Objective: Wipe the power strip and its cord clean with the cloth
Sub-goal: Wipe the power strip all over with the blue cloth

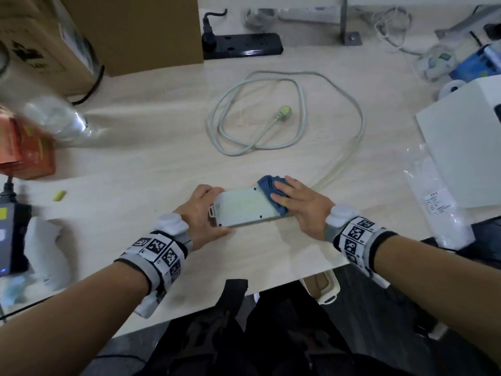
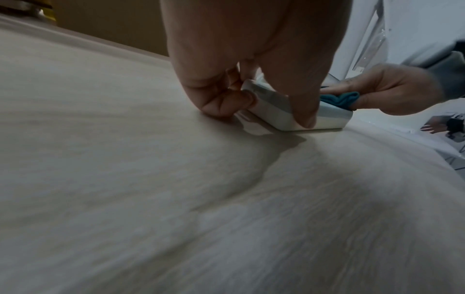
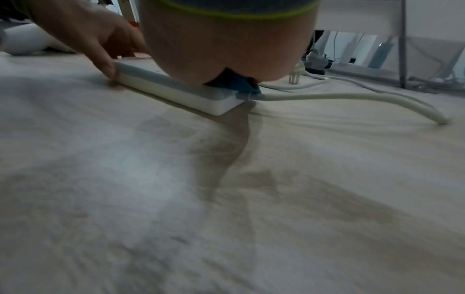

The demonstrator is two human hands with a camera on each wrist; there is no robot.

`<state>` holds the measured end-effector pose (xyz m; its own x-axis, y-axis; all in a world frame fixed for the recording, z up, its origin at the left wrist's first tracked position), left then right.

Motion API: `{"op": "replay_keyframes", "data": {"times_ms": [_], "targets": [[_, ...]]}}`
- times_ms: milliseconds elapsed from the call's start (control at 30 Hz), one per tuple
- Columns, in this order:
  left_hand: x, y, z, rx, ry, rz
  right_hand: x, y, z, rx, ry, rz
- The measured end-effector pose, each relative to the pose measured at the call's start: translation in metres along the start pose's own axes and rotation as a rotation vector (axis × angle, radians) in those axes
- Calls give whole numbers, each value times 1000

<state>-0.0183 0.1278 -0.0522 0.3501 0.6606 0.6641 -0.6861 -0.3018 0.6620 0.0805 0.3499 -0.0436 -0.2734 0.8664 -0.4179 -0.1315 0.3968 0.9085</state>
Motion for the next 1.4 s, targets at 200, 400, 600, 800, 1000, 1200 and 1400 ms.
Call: {"op": "replay_keyframes", "data": {"times_ms": [200,400,600,800,1000,1200,1400], "targets": [[0,-2,0,74,-37,47,-57,-35,-34,-62,83,-39],[-3,-3,0,102,-53,83,-101,-46,-62,-148,233,-66],[-8,-4,-1,60,41,-80,-23,-7,-21,-239,136,-74],[-1,-2,0,32,84,-110,-3,-2,-6,-233,175,45],[6,0,2,82,83,-57,-83,-34,-54,-324,191,9],[6,1,3,49,116,-92,-92,-33,-61,-326,264,-29],[4,1,2,15,132,-133,-2,2,-2,-210,138,-18]]}}
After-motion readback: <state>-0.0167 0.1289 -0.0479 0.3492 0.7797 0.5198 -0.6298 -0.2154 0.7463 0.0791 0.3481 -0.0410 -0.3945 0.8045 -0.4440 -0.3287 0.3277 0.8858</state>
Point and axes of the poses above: each hand's wrist, its own z-axis away from the middle knuckle, its own y-axis out of the back of the hand, x = y × z, the point moved 6 cm from there along -z, towards the middle knuckle
